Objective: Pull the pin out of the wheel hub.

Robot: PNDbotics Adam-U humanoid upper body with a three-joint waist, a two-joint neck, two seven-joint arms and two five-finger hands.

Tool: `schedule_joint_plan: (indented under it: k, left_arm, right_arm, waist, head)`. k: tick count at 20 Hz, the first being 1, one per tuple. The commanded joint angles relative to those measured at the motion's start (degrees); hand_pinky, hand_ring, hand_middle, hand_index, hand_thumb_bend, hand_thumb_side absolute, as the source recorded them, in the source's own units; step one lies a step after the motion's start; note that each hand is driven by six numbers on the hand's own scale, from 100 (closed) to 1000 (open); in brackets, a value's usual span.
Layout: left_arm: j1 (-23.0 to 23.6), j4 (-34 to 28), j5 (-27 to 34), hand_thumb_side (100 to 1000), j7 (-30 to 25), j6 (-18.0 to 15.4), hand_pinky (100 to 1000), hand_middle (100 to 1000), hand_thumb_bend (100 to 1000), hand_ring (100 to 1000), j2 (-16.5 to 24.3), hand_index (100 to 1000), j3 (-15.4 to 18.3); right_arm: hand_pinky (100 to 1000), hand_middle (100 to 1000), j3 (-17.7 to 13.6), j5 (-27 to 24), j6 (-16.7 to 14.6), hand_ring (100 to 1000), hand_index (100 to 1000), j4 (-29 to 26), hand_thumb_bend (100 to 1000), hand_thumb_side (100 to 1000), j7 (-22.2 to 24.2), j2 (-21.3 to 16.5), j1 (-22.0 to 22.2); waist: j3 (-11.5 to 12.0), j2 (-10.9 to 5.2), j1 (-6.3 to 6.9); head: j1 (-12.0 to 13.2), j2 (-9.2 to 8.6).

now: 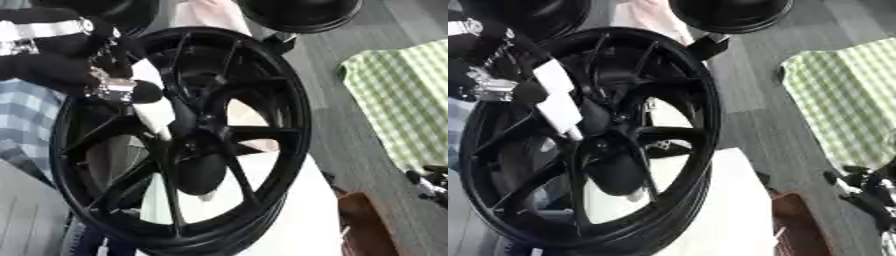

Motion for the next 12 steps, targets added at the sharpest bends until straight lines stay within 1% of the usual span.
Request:
schedule_joint_plan:
  k: [1,6,12]
  left_arm:
    - [-0.6,0.6,-1.3,583,-1.9,-0.4,658,619,668,617,1.7,827,0.2]
    - [-0.8,1.4,-2.9,598,-4.4,-1.6,656,614,651,614,1.3,826,0.0]
    - [-0.5,2.4,-4.0,601,-6.3,-1.4,650,612,652,612,0.9,822,-0.4]
  right_arm:
    - [491,511,-0.5,0.3,-0.1,627,680,-1.2,612,262,-0.1,-2.0,-0.4]
    - [491,511,-0.5,0.3,-0.1,627,680,-1.3,612,262,0.0,-2.0,-0.4]
    - [491,511,-0.5,0.3,-0.1,627,680,-1.3,613,261,0.0,-1.9,-0.5]
  waist:
    - [-0.1,-0.71,-0.21]
    - [-0.1,-0.69,-0.18]
    - [-0.2,-0.61,-0.26]
  head:
    - [0.2,-0.01]
    - [0.2,0.08]
    - [0.2,0.19]
